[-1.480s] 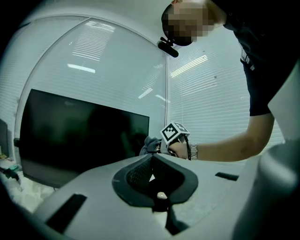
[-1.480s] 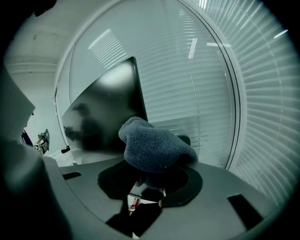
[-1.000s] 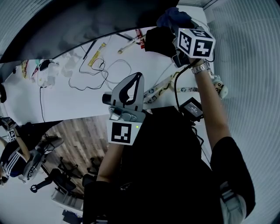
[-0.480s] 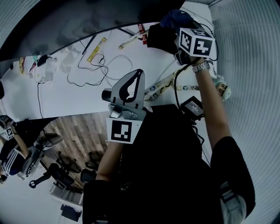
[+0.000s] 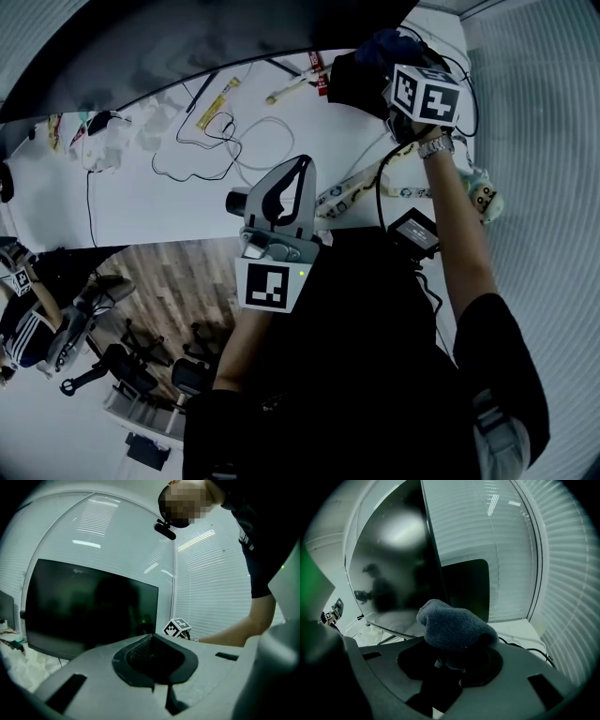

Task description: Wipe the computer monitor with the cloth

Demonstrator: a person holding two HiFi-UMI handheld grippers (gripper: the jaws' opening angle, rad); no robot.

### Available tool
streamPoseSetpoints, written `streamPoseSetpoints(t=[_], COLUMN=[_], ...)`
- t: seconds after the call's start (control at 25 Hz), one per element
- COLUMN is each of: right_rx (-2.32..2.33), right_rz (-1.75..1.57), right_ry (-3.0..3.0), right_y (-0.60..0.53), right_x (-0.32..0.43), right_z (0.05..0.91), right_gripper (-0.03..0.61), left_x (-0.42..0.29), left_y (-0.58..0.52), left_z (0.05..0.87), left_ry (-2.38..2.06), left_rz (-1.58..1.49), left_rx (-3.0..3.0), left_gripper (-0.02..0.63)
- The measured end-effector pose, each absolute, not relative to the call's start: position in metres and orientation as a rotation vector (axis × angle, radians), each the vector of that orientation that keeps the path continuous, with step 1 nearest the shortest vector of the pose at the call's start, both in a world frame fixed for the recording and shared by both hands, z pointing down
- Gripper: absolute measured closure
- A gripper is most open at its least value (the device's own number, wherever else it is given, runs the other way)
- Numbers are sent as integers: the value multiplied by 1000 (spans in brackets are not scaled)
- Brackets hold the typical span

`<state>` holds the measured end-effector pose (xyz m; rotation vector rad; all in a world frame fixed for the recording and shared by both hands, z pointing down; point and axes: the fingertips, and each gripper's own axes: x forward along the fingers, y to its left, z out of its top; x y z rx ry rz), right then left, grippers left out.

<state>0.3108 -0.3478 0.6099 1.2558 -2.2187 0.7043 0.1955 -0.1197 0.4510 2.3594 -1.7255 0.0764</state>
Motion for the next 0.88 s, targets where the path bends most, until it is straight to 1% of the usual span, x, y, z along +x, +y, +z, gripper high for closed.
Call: streamPoseSetpoints(t=[0.56, 0.88], right_rx=[1370, 1403], right_rz=[744, 759], right_ry=[-2146, -2103], right_y=[-342, -337], right_x=[299, 279], right_z=[611, 613], right_gripper=[446, 448], left_x=[148, 118], left_y=[-106, -103], left_z=[455, 452], left_ry=[-1730, -1694], left_rz=[66, 41], left_rx=[2353, 2370], left_gripper=[606, 606])
